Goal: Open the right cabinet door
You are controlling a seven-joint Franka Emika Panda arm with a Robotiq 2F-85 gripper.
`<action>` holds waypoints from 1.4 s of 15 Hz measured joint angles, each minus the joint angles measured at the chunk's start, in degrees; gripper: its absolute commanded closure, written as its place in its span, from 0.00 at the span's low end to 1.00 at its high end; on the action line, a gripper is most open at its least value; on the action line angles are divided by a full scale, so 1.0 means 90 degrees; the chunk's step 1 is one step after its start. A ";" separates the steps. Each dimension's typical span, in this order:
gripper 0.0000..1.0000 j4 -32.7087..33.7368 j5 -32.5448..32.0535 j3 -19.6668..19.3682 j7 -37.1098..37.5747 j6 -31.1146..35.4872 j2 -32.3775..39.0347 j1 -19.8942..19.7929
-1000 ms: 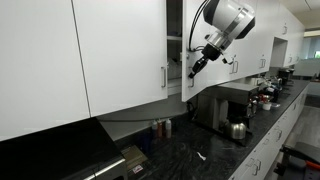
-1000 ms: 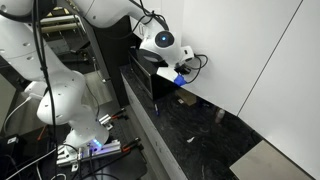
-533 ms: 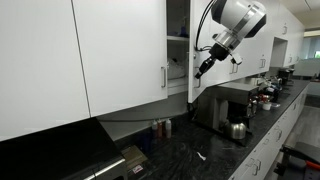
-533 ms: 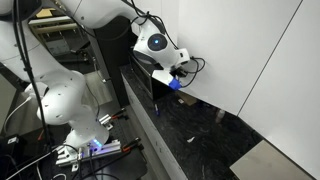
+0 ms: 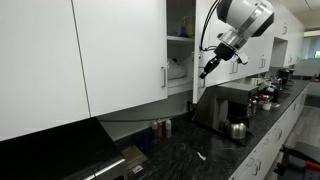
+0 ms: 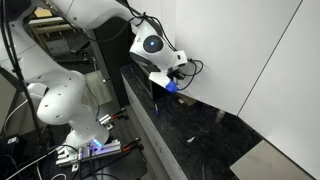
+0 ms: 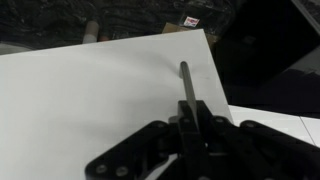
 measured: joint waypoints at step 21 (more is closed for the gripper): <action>0.39 -0.0836 -0.0085 -0.1455 0.0954 -0.0755 -0.0885 0.0236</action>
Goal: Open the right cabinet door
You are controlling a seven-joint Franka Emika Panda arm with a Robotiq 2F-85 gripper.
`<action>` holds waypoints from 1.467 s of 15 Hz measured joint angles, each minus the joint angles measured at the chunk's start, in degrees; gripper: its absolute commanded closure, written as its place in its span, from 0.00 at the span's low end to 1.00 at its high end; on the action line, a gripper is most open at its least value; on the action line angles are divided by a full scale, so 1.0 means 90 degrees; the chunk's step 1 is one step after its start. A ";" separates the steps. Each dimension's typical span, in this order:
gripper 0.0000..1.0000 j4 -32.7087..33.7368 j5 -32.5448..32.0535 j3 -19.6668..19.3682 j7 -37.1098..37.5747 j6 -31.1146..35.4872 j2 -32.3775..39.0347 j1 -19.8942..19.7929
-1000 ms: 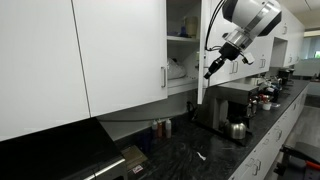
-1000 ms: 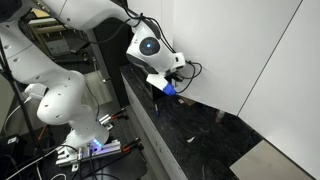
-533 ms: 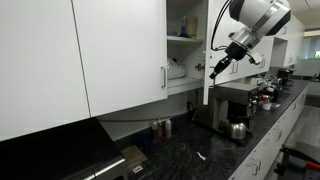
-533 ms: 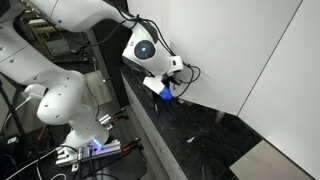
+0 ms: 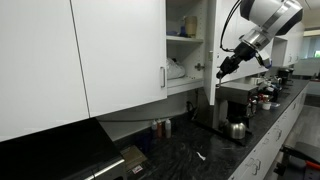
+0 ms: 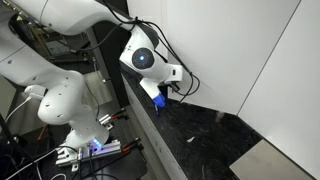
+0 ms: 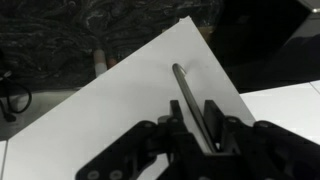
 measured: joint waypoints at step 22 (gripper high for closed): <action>0.00 -0.0093 -0.1722 -0.2643 0.2305 -0.1477 -0.0655 0.0263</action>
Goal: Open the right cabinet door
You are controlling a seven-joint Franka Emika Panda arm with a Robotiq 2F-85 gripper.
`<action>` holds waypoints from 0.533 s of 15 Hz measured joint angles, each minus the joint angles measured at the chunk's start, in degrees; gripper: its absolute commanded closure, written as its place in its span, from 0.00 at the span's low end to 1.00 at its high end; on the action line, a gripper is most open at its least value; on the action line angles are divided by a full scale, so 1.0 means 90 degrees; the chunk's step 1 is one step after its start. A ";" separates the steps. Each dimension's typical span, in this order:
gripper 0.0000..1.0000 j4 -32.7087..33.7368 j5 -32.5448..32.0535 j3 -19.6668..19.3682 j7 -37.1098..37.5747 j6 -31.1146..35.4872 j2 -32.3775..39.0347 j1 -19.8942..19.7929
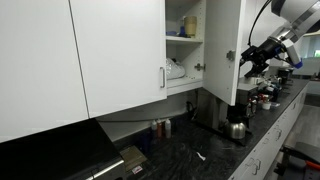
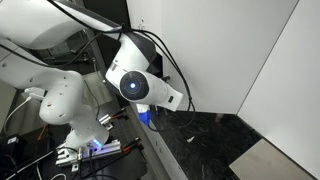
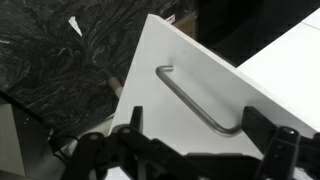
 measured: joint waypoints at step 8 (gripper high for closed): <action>0.00 0.0774 -0.0261 -0.0458 0.0689 -0.1848 -0.0104 -0.0009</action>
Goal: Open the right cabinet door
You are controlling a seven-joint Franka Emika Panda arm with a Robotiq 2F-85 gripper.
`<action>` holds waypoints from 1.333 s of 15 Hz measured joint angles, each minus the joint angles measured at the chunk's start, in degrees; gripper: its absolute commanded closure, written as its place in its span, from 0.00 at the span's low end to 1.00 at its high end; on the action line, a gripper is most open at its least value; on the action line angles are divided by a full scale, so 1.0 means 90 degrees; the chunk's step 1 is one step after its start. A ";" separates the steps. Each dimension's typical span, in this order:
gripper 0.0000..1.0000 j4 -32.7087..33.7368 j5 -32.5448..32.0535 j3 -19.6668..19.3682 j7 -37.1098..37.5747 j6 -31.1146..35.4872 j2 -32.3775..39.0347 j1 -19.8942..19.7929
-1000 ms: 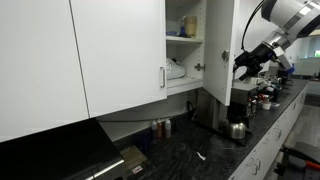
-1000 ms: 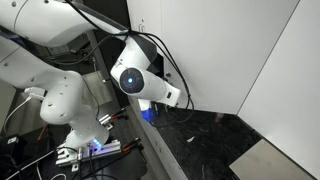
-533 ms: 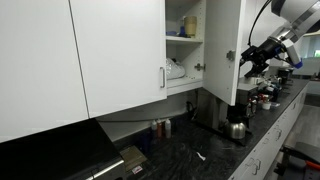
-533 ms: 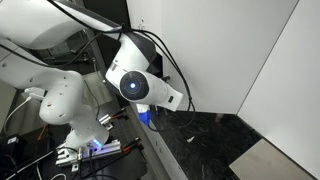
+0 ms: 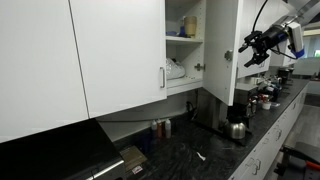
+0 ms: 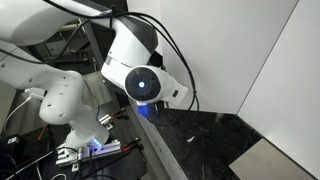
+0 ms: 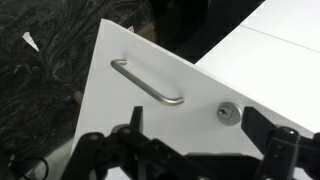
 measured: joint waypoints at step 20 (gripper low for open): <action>0.00 0.0198 -0.2065 0.0597 0.2586 -0.0040 -0.0653 -0.0267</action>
